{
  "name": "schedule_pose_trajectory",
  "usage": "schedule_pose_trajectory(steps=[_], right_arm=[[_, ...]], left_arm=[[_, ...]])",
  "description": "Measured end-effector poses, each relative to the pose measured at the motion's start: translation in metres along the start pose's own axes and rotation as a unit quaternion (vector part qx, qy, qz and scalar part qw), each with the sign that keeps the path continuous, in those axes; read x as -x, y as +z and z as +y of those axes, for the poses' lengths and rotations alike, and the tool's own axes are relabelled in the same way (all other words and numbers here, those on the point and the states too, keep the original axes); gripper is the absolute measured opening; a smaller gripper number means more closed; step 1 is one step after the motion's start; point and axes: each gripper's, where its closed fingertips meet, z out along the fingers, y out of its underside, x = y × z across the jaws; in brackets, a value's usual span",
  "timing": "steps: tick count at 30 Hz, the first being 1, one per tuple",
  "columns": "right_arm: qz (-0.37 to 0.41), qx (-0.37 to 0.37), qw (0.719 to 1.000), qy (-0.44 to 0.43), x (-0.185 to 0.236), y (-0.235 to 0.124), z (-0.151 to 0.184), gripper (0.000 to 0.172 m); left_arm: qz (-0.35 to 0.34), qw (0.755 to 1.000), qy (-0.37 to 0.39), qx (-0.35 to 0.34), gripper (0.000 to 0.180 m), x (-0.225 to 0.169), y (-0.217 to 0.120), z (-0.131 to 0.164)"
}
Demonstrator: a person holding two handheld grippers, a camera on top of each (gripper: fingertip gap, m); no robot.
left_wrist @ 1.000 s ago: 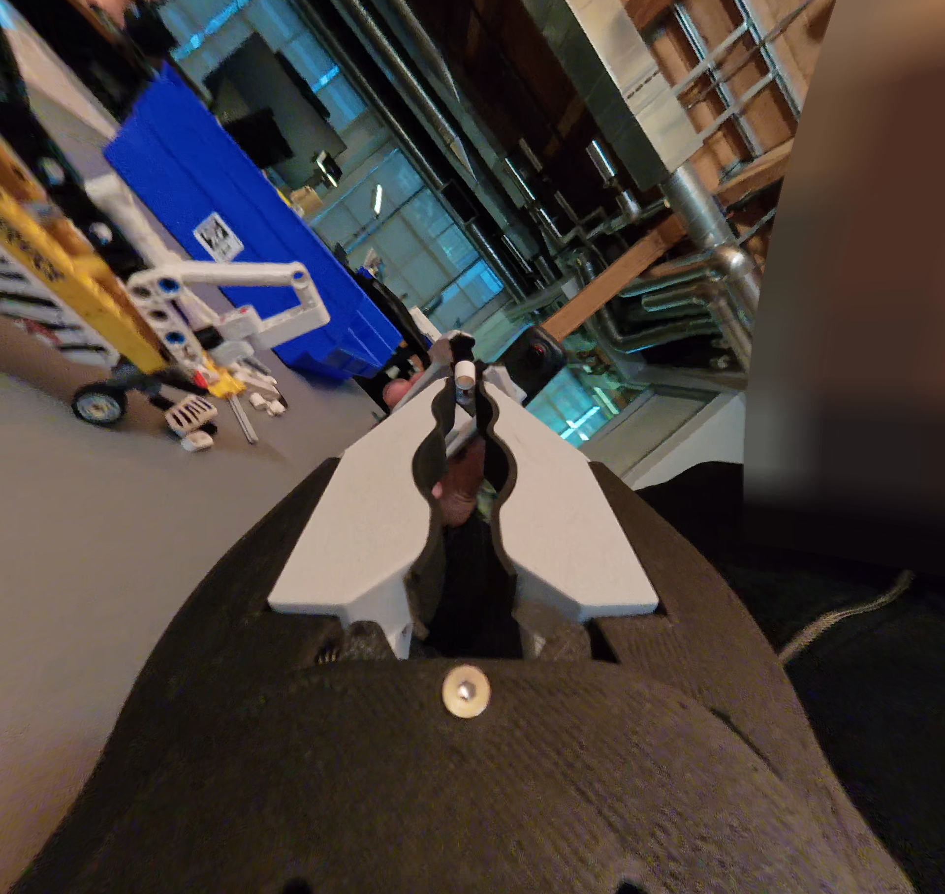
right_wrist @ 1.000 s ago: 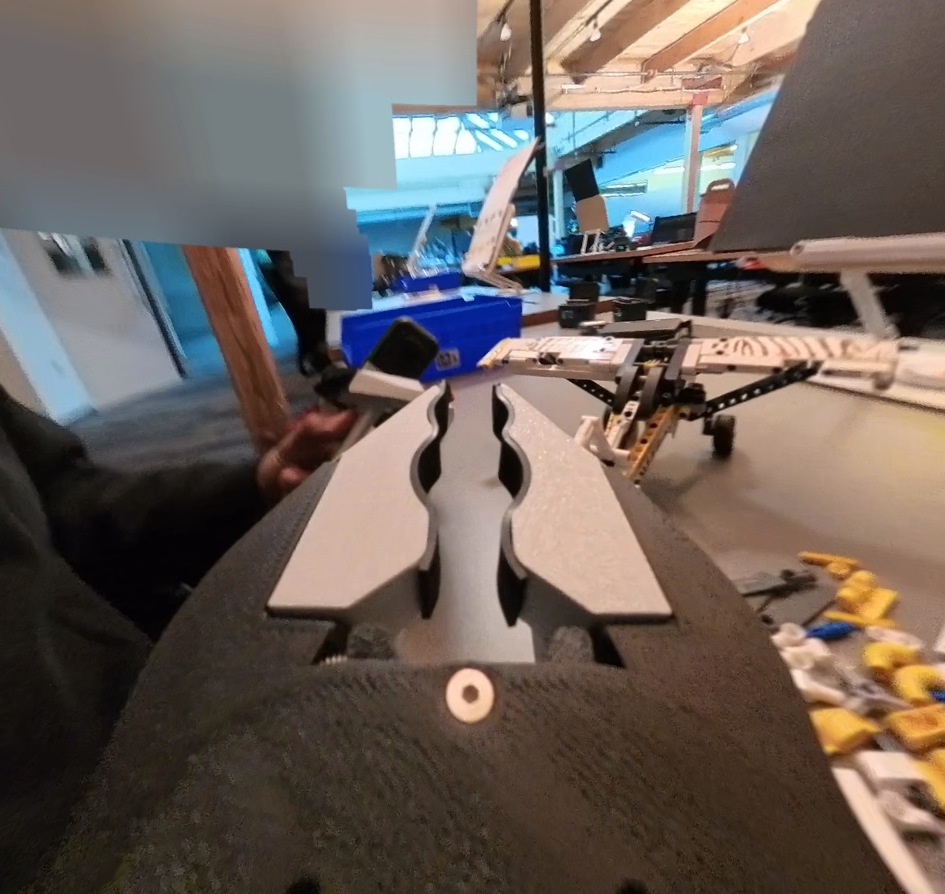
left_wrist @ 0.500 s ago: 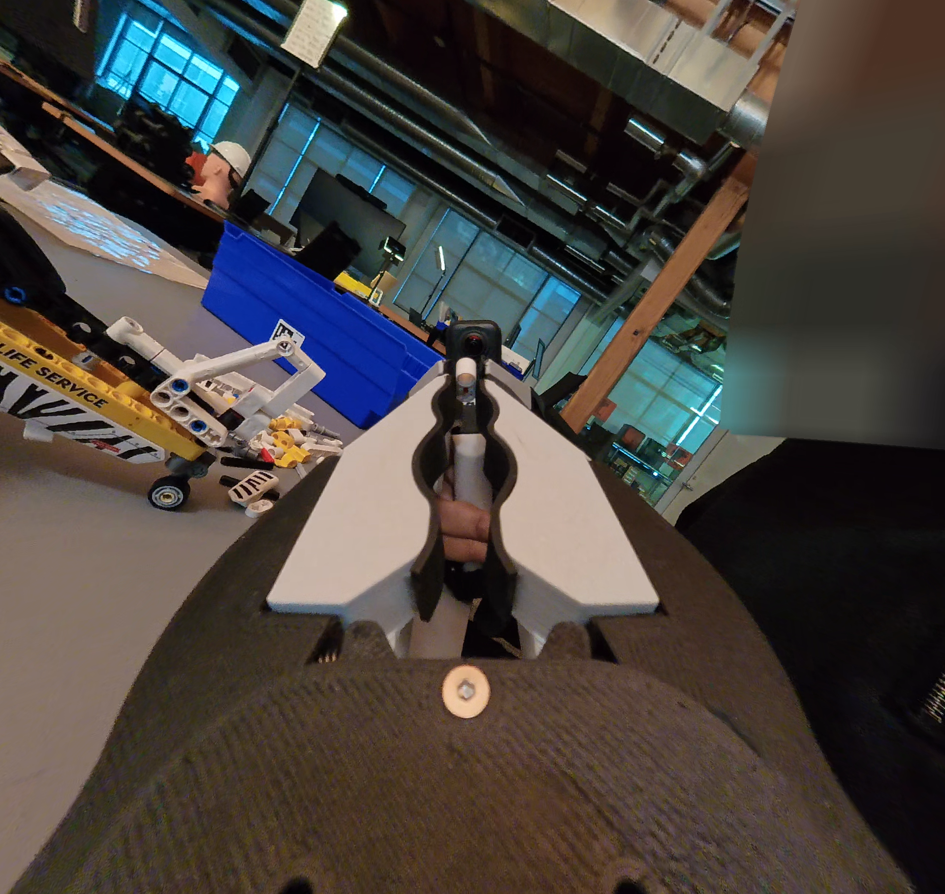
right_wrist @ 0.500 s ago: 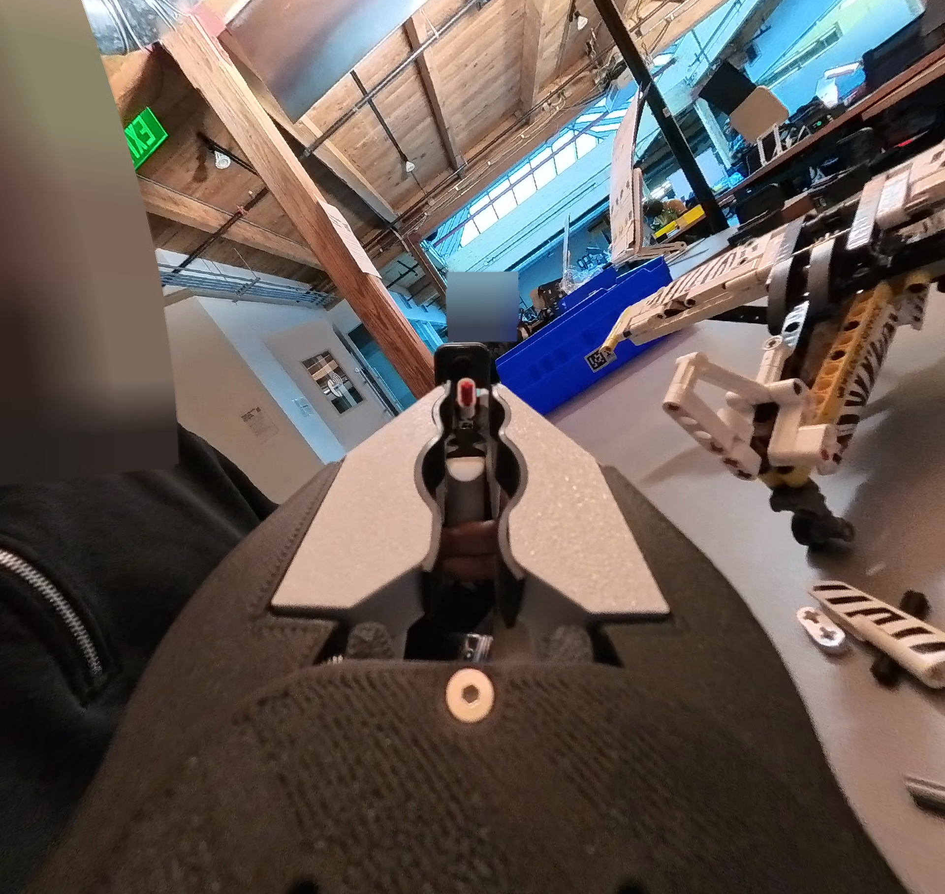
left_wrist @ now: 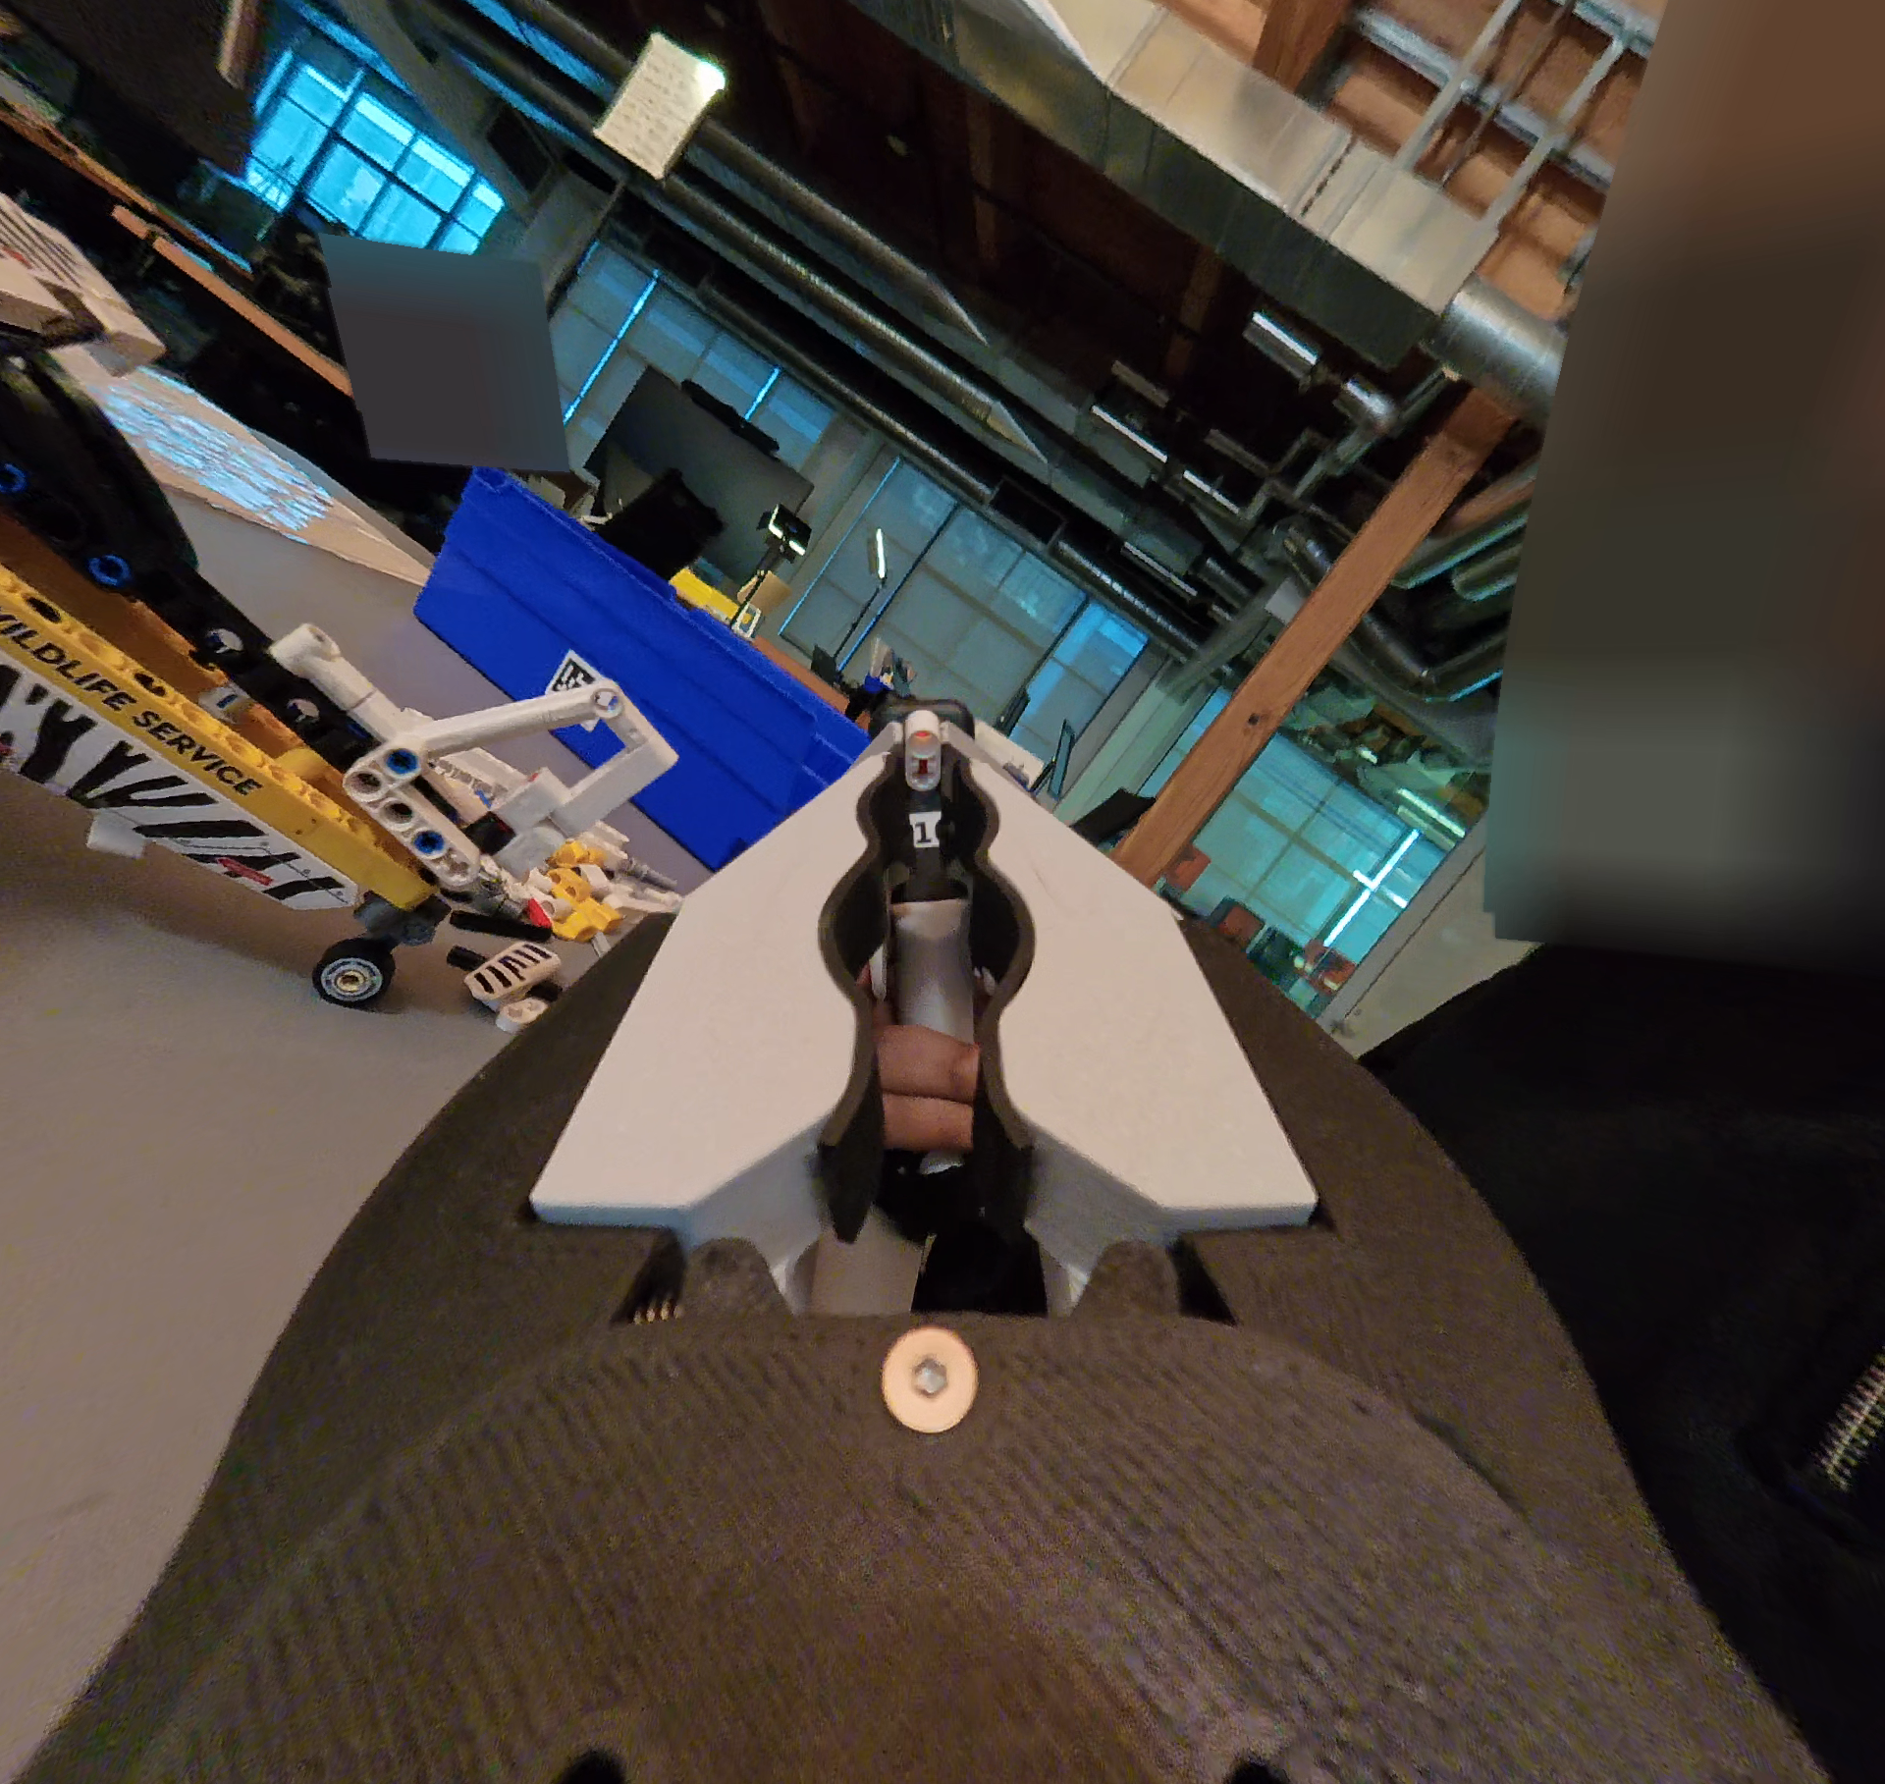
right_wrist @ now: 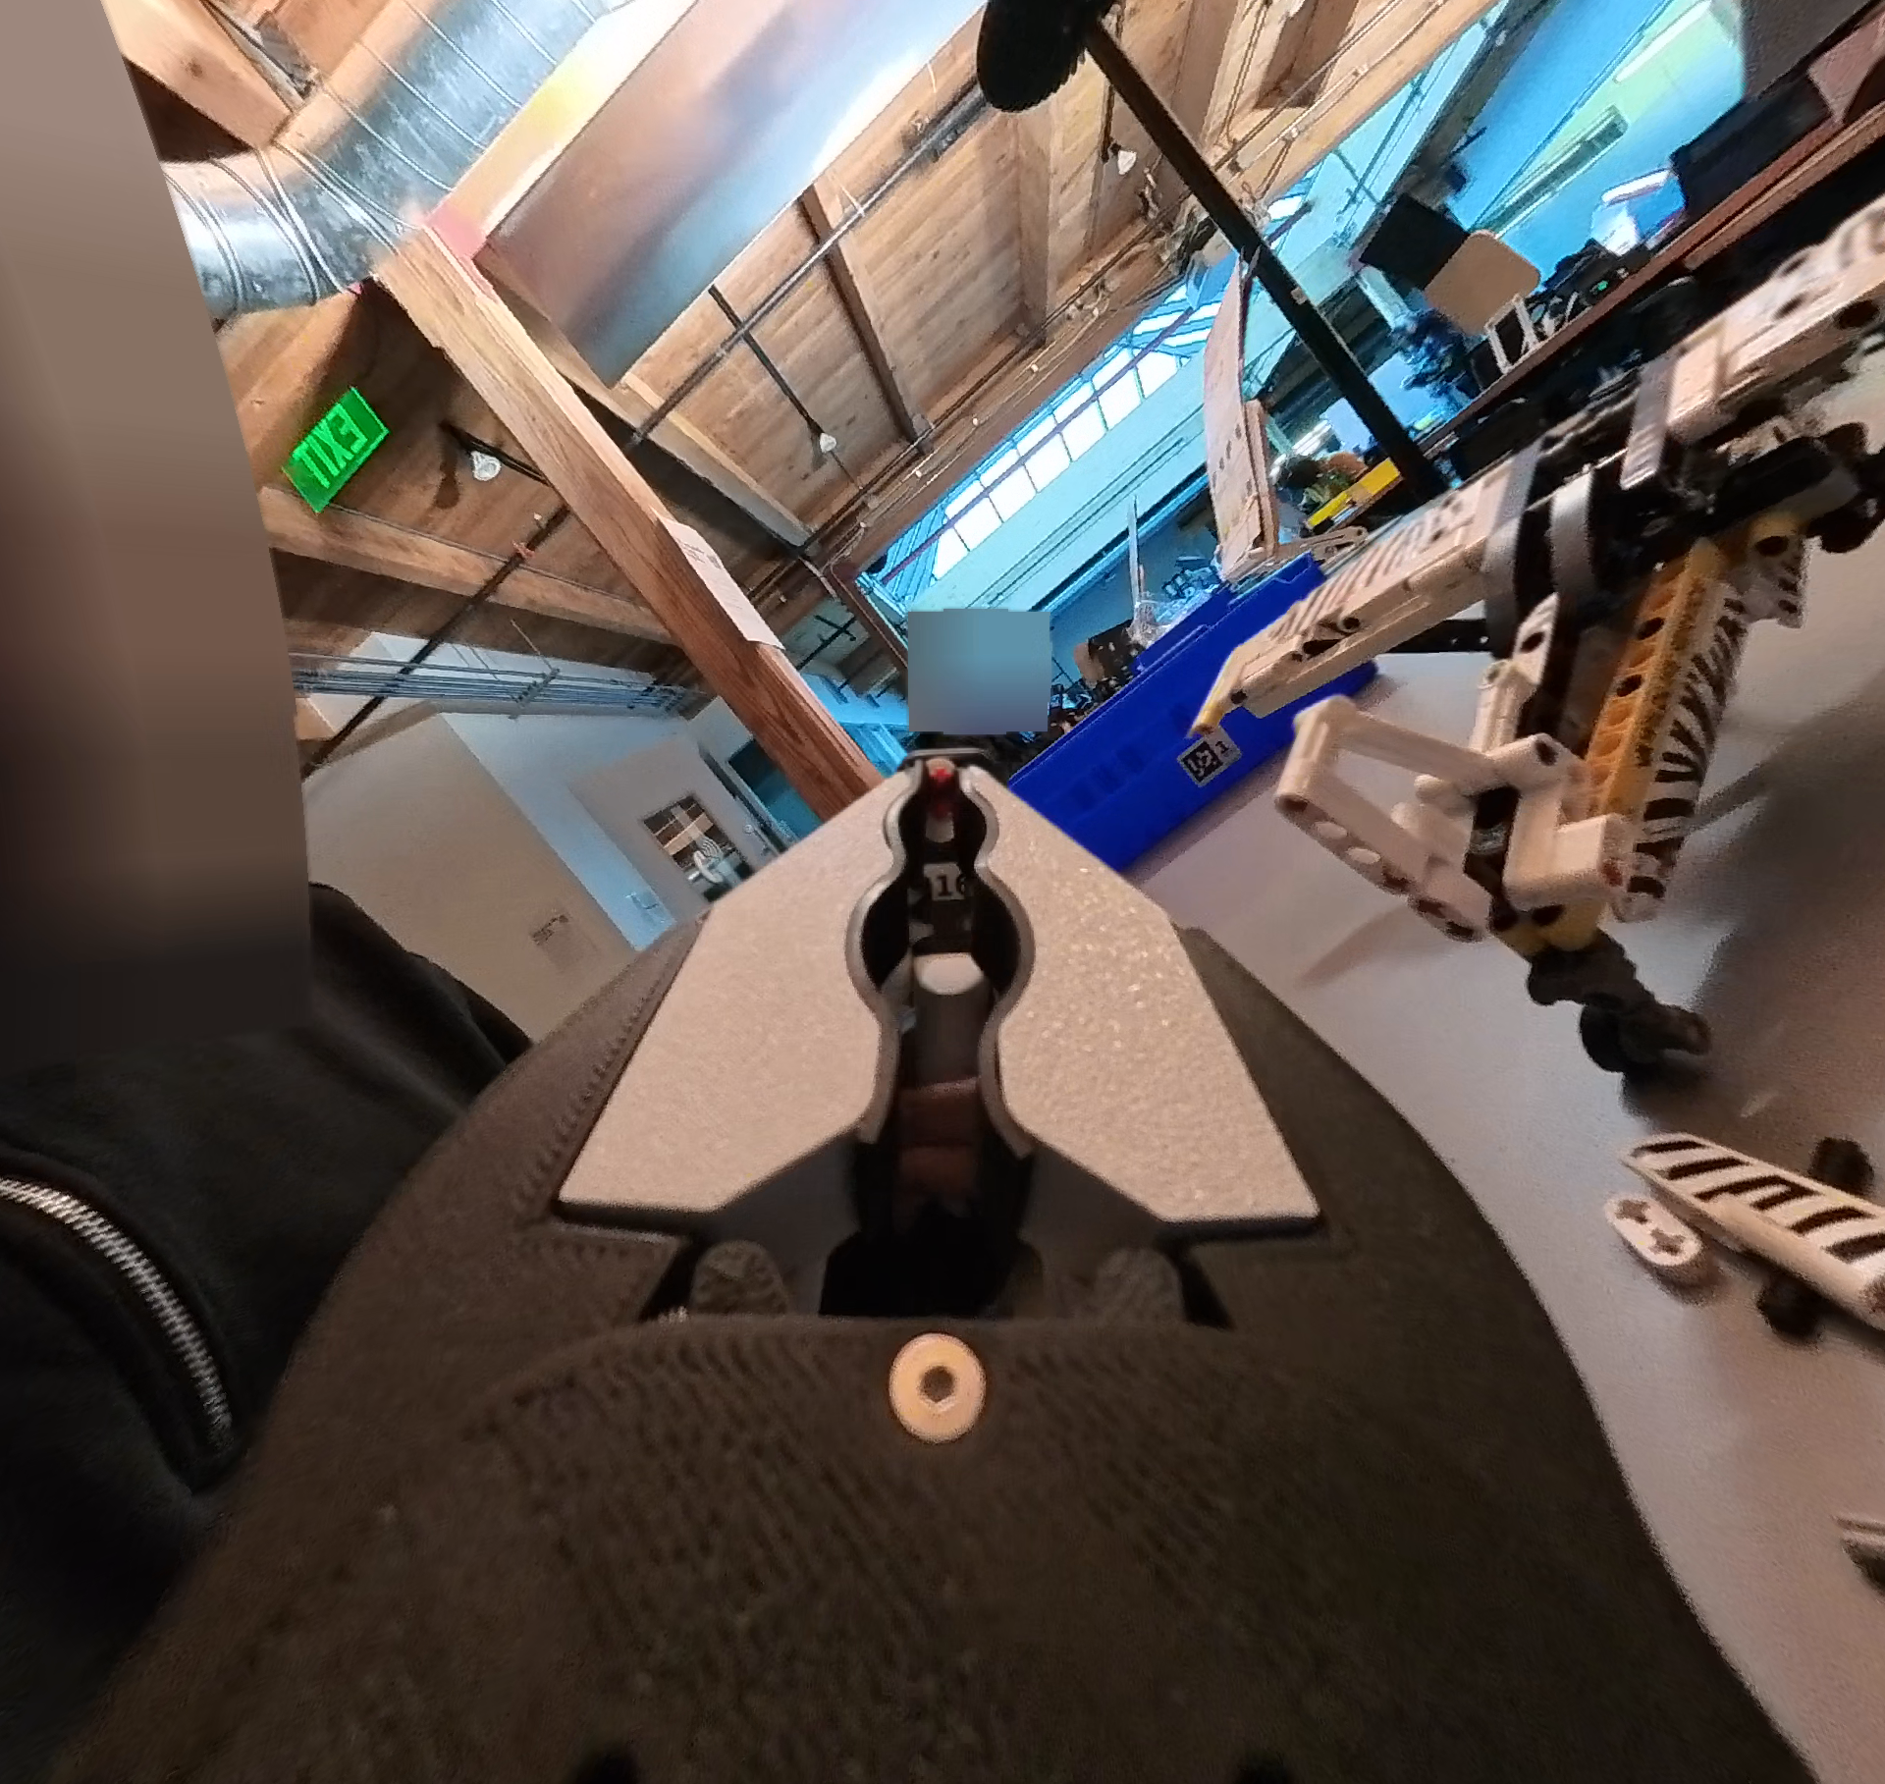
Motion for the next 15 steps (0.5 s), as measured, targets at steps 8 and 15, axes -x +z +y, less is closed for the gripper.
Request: schedule_pose_trajectory(steps=[8, 15], right_arm=[[0.001, 0.017, 1.000, 0.007, -0.001, 0.002, 0.005, 0.001], [0.016, 0.035, 0.999, -0.017, 0.000, 0.003, 0.009, 0.001]], left_arm=[[0.000, 1.000, -0.011, -0.001, 0.014, 0.001, 0.000, -0.001], [0.010, 0.997, -0.066, 0.032, 0.032, 0.004, 0.002, 0.006]])
